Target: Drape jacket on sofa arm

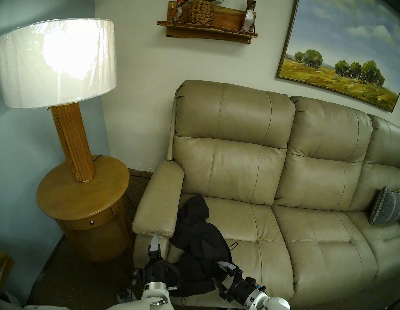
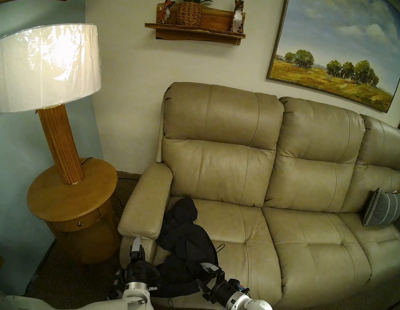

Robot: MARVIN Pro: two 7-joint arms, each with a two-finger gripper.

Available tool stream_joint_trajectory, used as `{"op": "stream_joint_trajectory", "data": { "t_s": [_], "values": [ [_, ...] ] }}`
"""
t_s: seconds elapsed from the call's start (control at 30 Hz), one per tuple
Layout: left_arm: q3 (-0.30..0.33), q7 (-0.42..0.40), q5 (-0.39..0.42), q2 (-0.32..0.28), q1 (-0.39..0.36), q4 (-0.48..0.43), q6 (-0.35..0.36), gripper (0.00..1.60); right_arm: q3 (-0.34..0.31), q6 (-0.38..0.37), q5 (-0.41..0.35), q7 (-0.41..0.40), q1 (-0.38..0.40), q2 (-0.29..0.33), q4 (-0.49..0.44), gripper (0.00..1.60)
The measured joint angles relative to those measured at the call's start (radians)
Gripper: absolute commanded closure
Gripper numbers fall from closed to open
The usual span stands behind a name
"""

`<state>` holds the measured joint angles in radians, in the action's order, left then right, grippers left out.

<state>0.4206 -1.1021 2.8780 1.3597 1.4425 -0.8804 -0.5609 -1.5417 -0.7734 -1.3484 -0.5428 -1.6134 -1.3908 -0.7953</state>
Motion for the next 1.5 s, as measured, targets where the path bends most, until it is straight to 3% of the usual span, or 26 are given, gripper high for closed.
{"op": "stream_joint_trajectory", "data": {
  "t_s": [0.23, 0.8, 1.17, 1.5],
  "values": [
    [-0.063, 0.062, 0.004, -0.016, -0.017, -0.017, 0.046, 0.0, 0.0, 0.0, 0.0, 0.0, 0.0, 0.0, 0.002, 0.0],
    [-0.012, 0.296, 0.004, -0.053, 0.003, -0.094, 0.115, 0.0, 0.0, 0.0, 0.0, 0.0, 0.0, 0.0, 0.002, 0.0],
    [0.056, 0.266, 0.004, -0.012, -0.012, -0.003, 0.056, 0.0, 0.0, 0.0, 0.0, 0.0, 0.0, 0.0, 0.002, 0.0],
    [0.08, 0.253, 0.004, 0.008, -0.015, 0.016, 0.049, 0.0, 0.0, 0.0, 0.0, 0.0, 0.0, 0.0, 0.002, 0.0]
  ]
}}
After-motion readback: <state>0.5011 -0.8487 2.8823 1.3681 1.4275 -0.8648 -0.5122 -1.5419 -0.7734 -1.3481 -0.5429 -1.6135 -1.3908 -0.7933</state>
